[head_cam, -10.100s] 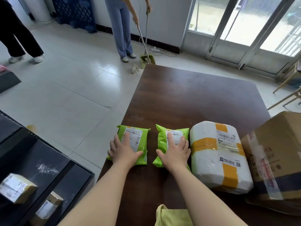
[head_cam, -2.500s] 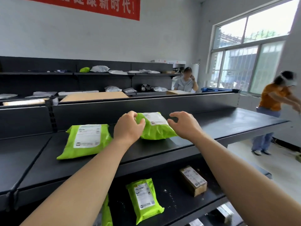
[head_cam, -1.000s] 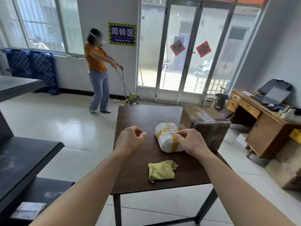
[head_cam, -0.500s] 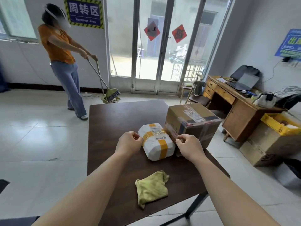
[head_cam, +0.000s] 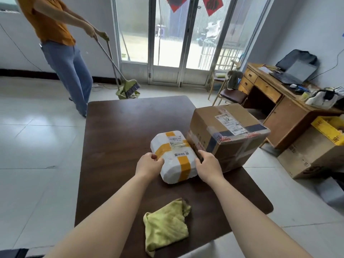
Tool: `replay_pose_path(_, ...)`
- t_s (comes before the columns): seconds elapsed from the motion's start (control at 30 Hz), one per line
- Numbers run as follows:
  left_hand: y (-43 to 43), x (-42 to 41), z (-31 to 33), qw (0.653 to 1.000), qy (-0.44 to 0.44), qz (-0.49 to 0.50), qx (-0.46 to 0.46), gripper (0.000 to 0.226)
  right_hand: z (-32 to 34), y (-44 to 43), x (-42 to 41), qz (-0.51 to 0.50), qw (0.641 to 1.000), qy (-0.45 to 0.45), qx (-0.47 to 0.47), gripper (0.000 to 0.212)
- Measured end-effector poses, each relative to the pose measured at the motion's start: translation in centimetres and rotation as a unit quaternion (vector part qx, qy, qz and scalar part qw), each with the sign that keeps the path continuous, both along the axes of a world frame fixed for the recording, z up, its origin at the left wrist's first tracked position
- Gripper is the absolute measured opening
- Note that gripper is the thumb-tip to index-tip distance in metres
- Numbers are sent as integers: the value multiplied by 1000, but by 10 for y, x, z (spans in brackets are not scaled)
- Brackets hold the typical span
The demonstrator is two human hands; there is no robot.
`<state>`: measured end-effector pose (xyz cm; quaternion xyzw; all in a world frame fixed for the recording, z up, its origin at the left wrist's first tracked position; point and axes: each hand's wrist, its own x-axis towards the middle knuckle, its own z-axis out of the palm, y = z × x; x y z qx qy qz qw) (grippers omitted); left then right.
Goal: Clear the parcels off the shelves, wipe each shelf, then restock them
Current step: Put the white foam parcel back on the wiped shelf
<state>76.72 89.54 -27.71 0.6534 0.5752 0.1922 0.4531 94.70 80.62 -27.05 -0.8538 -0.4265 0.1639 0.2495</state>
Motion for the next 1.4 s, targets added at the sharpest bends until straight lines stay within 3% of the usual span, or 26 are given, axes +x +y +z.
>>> replay_pose_path(0.37, 40, 67, -74, 993, -8, 41, -111, 67, -78, 72, 59, 62, 994, 9, -87, 55)
replay_pose_path(0.57, 49, 82, -106, 986, -48, 70, -147, 54, -108, 87, 71, 77, 991, 22, -109, 60)
replay_pose_path(0.93, 50, 85, -127, 985, -61, 89, -135, 58, -117, 96, 62, 111, 988, -11, -107, 63)
replay_pose_path(1.03, 51, 79, -128, 985, -62, 94, -134, 56, -115, 96, 59, 120, 987, 29, -104, 61)
replay_pose_path(1.13, 51, 70, -123, 985, -50, 104, -131, 58, -114, 94, 52, 134, 986, 49, -85, 63)
replay_pose_path(1.4, 50, 35, -92, 984, -62, 148, -82, 56, -88, 100, 21, 169, 985, 2, -30, 68)
